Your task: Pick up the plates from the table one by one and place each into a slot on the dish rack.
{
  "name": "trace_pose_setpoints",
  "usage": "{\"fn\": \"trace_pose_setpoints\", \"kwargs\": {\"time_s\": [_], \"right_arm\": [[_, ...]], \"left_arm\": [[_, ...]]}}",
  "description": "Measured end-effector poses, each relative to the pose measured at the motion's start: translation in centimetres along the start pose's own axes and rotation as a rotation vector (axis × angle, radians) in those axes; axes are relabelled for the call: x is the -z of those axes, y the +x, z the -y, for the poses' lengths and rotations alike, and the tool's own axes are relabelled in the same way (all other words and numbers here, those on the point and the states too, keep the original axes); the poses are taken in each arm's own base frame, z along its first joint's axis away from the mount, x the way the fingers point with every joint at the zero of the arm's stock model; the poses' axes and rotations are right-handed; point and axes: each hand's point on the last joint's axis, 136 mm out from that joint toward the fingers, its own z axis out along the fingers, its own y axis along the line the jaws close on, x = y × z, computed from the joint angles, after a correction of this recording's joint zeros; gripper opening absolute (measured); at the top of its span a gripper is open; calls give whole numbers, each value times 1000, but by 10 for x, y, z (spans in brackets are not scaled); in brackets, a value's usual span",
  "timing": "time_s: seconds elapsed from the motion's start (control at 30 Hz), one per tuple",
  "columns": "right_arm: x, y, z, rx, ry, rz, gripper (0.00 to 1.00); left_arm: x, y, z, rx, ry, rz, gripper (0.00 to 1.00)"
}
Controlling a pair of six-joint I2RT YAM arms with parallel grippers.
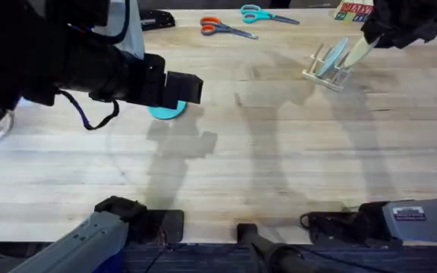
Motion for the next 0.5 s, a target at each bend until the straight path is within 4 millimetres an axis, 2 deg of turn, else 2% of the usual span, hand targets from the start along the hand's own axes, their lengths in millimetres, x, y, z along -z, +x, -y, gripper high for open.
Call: {"fn": "trace_pose_setpoints", "kwargs": {"time_s": [0.5], "right_arm": [[-4,-3,7,-14,12,-5,28]], "left_arm": [[0,0,0,0,0,0,993]]}}
